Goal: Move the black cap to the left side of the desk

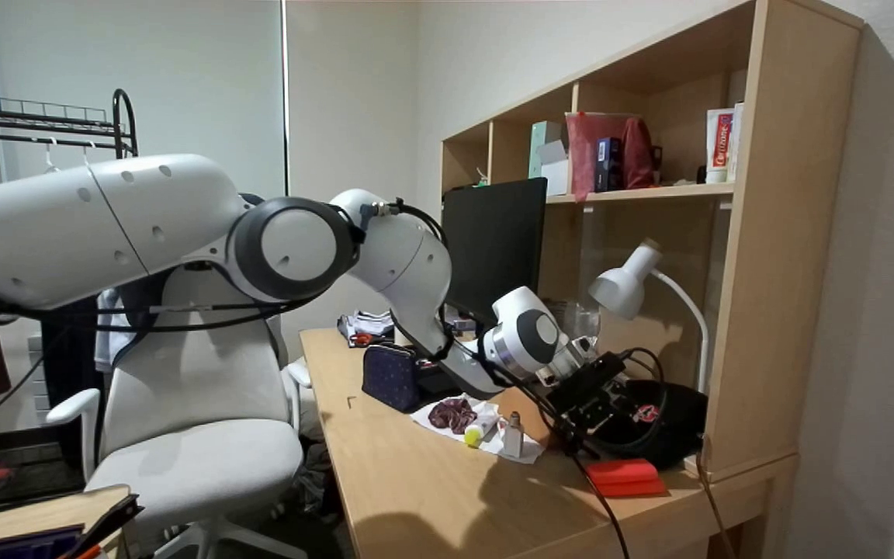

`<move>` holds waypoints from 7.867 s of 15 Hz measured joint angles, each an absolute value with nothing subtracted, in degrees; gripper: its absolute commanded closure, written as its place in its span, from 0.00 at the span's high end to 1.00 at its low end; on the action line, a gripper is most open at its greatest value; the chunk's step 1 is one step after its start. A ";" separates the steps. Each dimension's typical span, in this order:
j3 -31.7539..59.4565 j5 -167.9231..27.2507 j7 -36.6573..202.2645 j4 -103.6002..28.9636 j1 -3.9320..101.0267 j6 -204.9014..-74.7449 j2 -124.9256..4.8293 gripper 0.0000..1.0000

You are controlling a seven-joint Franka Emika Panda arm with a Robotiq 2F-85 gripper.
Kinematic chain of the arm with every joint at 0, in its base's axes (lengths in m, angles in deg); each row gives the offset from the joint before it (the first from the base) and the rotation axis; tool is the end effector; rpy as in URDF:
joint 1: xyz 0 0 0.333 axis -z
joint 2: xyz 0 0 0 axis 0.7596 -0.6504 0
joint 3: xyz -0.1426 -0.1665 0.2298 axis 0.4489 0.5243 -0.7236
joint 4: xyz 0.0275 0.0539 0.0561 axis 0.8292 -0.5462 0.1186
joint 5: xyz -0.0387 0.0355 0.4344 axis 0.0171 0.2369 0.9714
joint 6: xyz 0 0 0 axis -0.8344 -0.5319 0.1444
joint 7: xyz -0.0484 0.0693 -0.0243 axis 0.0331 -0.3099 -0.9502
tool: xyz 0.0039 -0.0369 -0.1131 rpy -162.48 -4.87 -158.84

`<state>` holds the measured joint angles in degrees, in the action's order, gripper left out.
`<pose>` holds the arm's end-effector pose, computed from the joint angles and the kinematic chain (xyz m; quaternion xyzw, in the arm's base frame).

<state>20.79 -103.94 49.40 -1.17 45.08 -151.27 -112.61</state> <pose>0.8496 -0.0291 0.1157 0.8210 0.4599 0.0746 0.3298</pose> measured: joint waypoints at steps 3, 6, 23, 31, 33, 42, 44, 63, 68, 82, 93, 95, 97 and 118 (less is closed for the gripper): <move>24.12 -105.47 50.40 2.00 43.68 -151.09 -115.08 1.00; 26.29 -106.83 52.34 4.48 43.00 -151.09 -116.89 0.75; 28.88 -107.79 58.62 8.83 43.53 -150.41 -116.73 0.09; 28.68 -106.78 69.40 0.12 44.17 -148.20 -105.05 0.09; 28.66 -106.83 72.38 -3.81 43.90 -149.52 -101.42 0.09; 31.97 -116.02 87.83 -24.53 40.02 -159.61 -84.23 0.09; 32.11 -118.62 90.54 -30.01 39.10 -162.54 -79.91 0.09; 13.38 -93.20 67.14 -67.25 47.19 -162.92 -50.75 0.10; 13.25 -92.81 66.97 -67.18 47.17 -162.41 -50.92 0.09; 10.23 -83.07 56.83 -69.04 44.06 -144.02 -31.66 0.09; 6.78 -69.71 41.99 -70.79 34.52 -152.61 -34.78 0.09; 5.98 -67.98 39.91 -69.80 34.07 -156.45 -37.90 0.09; 5.02 -67.59 38.66 -68.04 34.12 -161.41 -42.26 0.09; -19.57 -70.69 15.96 -45.84 49.56 -183.47 -82.40 0.35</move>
